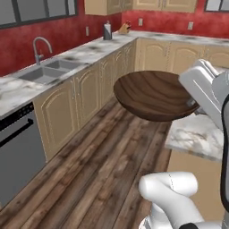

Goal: Move the bowls from the cabinet to the plates on the dining table.

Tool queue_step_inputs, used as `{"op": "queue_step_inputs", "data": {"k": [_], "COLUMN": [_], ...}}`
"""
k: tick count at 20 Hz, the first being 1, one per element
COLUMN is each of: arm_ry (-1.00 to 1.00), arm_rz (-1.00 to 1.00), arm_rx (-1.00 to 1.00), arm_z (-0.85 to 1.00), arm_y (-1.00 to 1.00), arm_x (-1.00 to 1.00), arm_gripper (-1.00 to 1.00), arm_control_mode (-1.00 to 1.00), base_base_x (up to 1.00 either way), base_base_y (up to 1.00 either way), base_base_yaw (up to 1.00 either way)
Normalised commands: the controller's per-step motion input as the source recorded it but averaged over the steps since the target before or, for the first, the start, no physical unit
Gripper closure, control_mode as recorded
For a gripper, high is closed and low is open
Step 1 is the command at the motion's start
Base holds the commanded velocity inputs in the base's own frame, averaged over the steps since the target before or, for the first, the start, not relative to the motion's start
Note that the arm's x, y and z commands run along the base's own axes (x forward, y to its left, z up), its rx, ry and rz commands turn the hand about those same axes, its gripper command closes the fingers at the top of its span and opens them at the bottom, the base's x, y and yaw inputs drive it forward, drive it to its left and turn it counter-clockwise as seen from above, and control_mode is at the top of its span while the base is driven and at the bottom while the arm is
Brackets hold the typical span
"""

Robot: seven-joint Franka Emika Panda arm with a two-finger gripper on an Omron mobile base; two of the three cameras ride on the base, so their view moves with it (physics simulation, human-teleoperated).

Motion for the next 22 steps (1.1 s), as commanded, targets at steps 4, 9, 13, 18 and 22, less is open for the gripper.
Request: {"op": "queue_step_inputs", "data": {"k": [4, 9, 13, 18, 22], "arm_ry": [0.0, 0.0, 0.0, 0.0, 0.0], "arm_rz": [0.0, 0.0, 0.0, 0.0, 0.0], "arm_rx": [0.0, 0.0, 0.0, 0.0, 0.0], "arm_z": [0.0, 0.0, 0.0, 0.0, 0.0], "arm_y": [0.0, 0.0, 0.0, 0.0, 0.0], "arm_x": [0.0, 0.0, 0.0, 0.0, 0.0], "arm_gripper": [1.0, 1.0, 1.0, 1.0, 1.0], "arm_control_mode": [1.0, 1.0, 1.0, 1.0, 1.0], "base_base_x": [-0.55, -0.76, -0.37, 0.18, 0.52], "base_base_y": [0.0, -0.05, -0.39, -0.14, 0.0], "base_base_yaw": [-0.21, -0.09, -0.3, -0.55, -0.59]}}
